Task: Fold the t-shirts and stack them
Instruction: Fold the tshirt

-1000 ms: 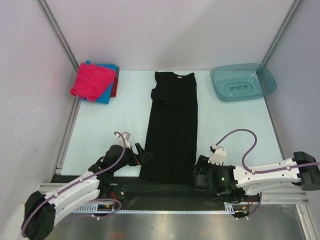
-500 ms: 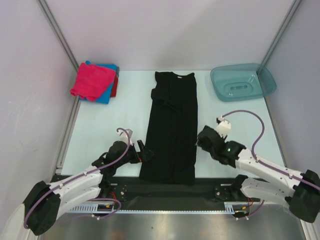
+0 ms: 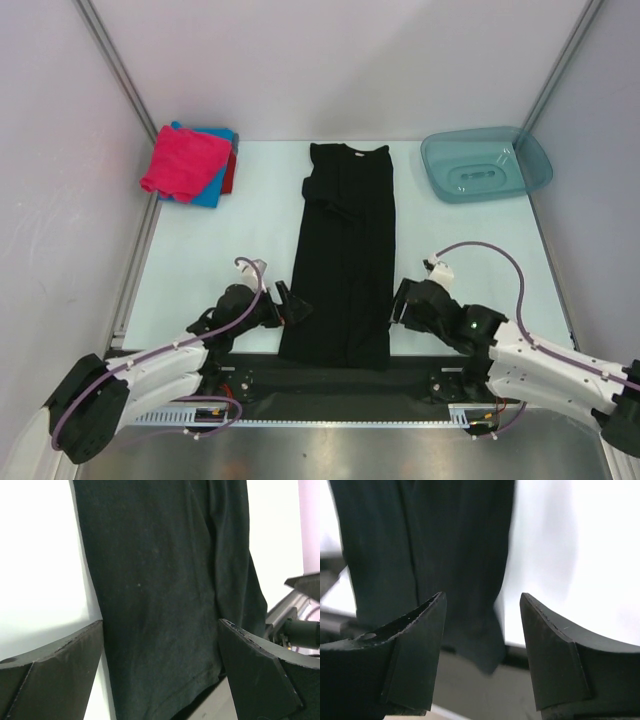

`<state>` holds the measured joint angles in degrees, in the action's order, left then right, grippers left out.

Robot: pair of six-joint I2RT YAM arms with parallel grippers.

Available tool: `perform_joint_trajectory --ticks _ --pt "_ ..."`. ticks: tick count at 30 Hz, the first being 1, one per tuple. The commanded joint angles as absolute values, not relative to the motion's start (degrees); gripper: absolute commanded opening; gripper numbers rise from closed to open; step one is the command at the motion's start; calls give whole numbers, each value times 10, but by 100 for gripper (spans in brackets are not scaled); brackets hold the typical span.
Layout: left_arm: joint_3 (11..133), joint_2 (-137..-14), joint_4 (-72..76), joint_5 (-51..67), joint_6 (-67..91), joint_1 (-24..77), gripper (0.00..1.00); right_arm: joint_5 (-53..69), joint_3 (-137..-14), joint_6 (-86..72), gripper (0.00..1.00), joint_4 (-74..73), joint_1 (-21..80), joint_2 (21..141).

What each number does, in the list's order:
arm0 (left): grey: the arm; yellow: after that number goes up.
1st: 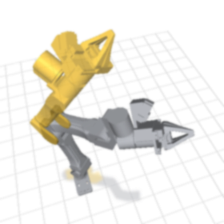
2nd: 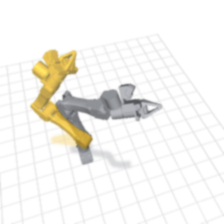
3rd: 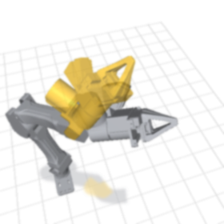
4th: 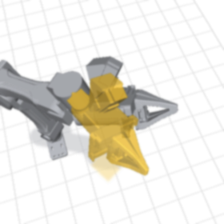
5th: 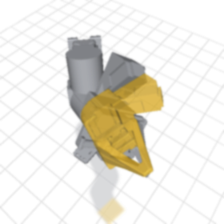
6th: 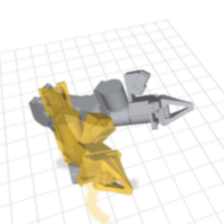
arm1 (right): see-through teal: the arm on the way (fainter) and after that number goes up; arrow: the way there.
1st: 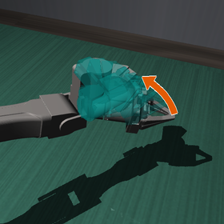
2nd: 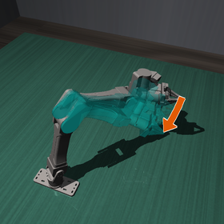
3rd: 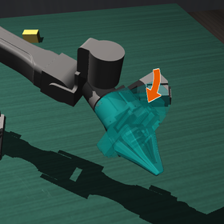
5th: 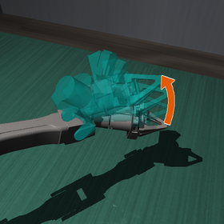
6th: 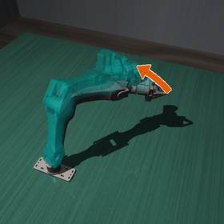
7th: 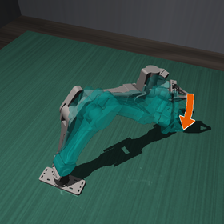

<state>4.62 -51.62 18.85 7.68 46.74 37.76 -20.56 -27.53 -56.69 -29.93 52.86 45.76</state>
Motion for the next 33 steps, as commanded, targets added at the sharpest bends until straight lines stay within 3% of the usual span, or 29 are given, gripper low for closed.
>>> perform_joint_trajectory --ticks 1,14,26,33 --pt "-28 -488 143 102 488 381 100 -221 -263 -638 65 -346 577 403" --pt "-76 -354 48 103 533 390 100 -248 -216 -783 66 -346 714 461" --pt "-85 -473 115 42 568 466 94 -251 -119 -796 65 -211 744 489" --pt "-83 -490 92 23 613 525 93 -241 -114 -814 66 -221 760 483"
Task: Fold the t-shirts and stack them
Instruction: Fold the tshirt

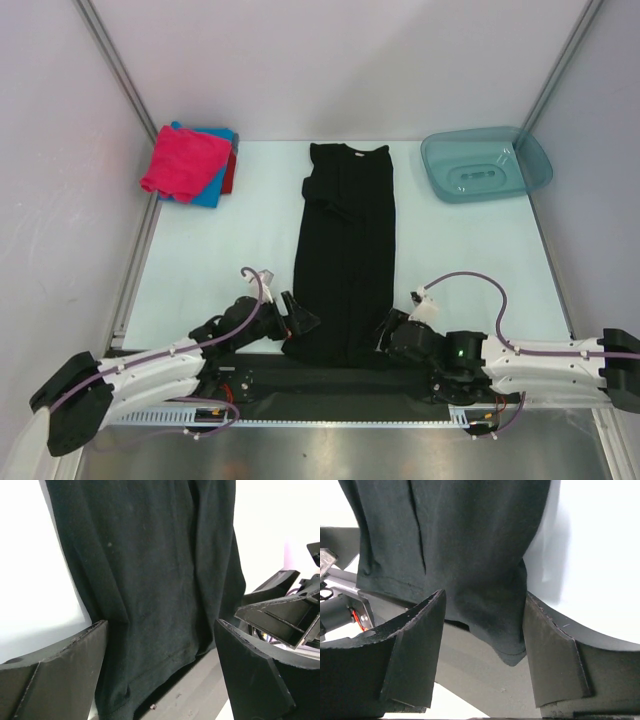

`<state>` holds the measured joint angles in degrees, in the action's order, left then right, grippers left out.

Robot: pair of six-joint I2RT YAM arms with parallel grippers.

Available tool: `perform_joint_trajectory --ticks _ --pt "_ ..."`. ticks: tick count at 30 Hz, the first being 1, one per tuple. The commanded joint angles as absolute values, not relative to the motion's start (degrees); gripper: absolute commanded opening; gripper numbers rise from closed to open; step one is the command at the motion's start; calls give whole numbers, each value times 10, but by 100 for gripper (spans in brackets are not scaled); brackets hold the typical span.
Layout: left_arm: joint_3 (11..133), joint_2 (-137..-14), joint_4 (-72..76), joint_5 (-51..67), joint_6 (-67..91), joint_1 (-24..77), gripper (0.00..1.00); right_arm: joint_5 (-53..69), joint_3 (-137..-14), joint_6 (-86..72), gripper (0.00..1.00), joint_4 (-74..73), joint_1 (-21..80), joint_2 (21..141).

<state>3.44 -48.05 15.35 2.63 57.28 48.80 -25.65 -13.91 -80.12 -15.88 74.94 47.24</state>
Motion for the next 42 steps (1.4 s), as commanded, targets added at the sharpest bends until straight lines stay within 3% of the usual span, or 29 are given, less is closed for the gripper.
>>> perform_joint_trajectory --ticks 1,10,14,20,26,37,42 --pt "-82 -486 76 12 620 533 93 -243 -117 -816 66 -225 762 483" --pt "-64 -389 -72 -22 696 589 93 -258 -152 -839 66 -322 780 483" --pt "-55 -349 -137 -32 710 599 100 -263 -157 -854 66 -343 792 485" --pt "-19 -329 -227 -67 742 610 100 -288 -190 -891 67 -425 814 483" --pt "44 -396 -313 -114 760 624 100 -300 -186 -906 68 -444 818 470" --pt "108 -632 -235 -120 752 696 100 -303 -149 -885 67 -376 818 425" --pt "120 -622 -296 -136 791 715 100 -292 -126 -857 67 -328 817 403"
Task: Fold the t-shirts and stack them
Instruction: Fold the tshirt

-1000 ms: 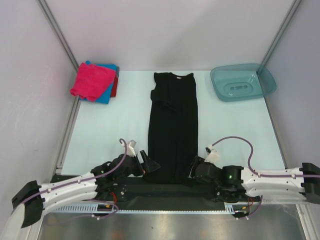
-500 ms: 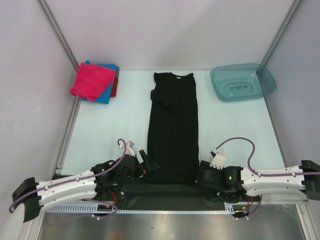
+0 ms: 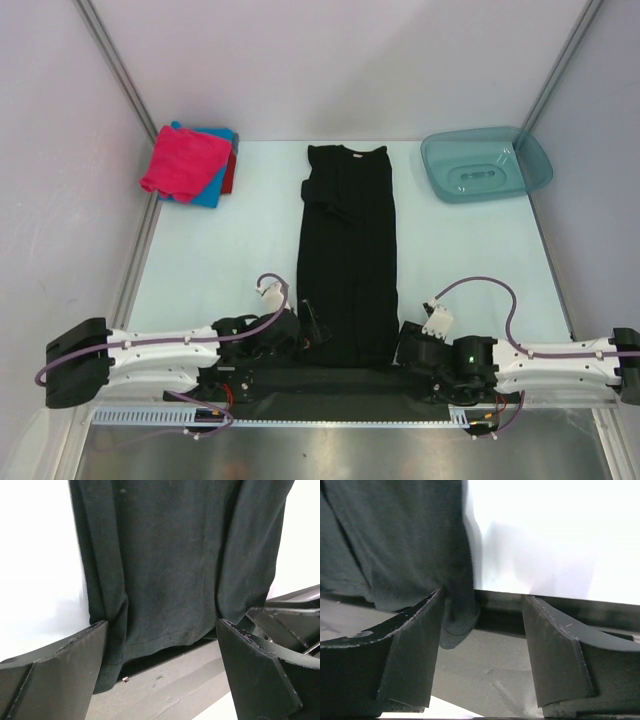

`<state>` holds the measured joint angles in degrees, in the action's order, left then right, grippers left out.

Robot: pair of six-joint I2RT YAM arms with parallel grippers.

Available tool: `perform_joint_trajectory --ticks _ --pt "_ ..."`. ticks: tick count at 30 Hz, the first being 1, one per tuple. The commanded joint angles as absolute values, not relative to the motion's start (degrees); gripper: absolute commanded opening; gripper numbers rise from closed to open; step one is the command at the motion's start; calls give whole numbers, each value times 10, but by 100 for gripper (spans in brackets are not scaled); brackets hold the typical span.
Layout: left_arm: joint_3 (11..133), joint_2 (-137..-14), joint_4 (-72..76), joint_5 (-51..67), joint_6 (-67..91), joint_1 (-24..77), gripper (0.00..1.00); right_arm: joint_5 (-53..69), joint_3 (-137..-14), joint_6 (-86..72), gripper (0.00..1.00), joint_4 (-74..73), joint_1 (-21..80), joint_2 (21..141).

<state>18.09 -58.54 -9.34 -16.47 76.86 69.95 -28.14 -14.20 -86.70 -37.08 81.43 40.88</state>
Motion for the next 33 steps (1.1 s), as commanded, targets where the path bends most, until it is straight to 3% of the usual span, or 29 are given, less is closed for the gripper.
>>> perform_joint_trajectory --ticks 1,11,19,24,30,31,33 --pt "117 -611 -305 -136 809 717 100 -289 -120 -852 66 -316 817 400" --pt "87 -426 -395 -140 867 731 100 -267 -111 -821 58 -270 808 406" --pt "169 -579 -431 -177 835 742 100 -270 -117 -817 60 -281 807 401" --pt "161 -562 -393 -185 838 742 99 -267 -115 -820 59 -291 804 398" --pt "126 -450 -413 -202 860 743 75 -266 -103 -824 53 -279 804 391" --pt "121 -440 -412 -203 861 742 67 -266 -101 -824 50 -276 804 390" --pt "110 -418 -410 -204 864 743 59 -266 -98 -824 48 -270 803 391"
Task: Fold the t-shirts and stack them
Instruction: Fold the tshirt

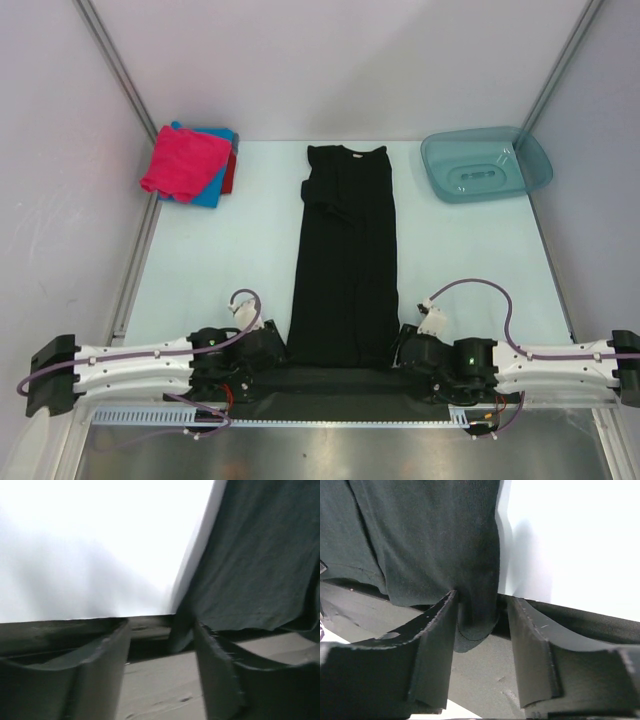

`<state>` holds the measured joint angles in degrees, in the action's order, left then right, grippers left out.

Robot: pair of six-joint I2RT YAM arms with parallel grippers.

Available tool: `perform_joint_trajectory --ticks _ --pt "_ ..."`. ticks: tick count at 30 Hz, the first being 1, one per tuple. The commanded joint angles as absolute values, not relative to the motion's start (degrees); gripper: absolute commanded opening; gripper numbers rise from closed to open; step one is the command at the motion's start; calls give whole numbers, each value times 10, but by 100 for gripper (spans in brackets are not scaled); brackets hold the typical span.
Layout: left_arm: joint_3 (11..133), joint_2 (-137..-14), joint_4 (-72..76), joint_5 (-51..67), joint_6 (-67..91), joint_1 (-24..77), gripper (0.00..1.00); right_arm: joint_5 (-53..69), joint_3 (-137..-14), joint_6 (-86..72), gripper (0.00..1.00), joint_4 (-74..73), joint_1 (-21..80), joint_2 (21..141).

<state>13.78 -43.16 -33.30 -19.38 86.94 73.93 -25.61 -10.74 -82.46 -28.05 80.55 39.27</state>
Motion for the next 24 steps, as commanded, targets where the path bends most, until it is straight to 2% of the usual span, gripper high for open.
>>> perform_joint_trajectory --ticks 1,3,4,6,7,9,10,13,15,17,18,20,22,24 --pt "108 -413 -409 -204 864 743 54 -267 -98 -824 47 -267 803 391" --pt "104 -410 -403 -204 864 743 50 -266 -96 -824 43 -265 803 391" --pt "104 -412 -398 -205 863 743 42 -266 -97 -824 40 -265 803 390" --pt "106 -416 -392 -208 854 743 33 -266 -97 -823 36 -265 804 390" --pt "107 -422 -389 -209 853 743 22 -267 -98 -822 31 -265 805 389" --pt "112 -430 -382 -211 846 743 14 -269 -96 -824 27 -267 805 388" --pt "114 -433 -380 -211 845 743 7 -269 -95 -825 22 -269 806 387" --pt "116 -444 -365 -212 835 743 0 -271 -91 -825 17 -267 811 381" --pt "119 -444 -357 -217 828 743 1 -272 -90 -823 16 -265 813 377" --pt "122 -437 -352 -220 819 743 15 -274 -91 -823 20 -269 815 373" --pt "123 -432 -351 -225 810 743 34 -274 -91 -823 28 -271 816 372" --pt "120 -418 -342 -231 797 744 55 -275 -87 -828 35 -273 817 370" --pt "115 -384 -343 -240 796 745 68 -275 -85 -831 38 -274 818 371" --pt "108 -338 -354 -246 798 746 73 -275 -85 -835 39 -279 818 371"
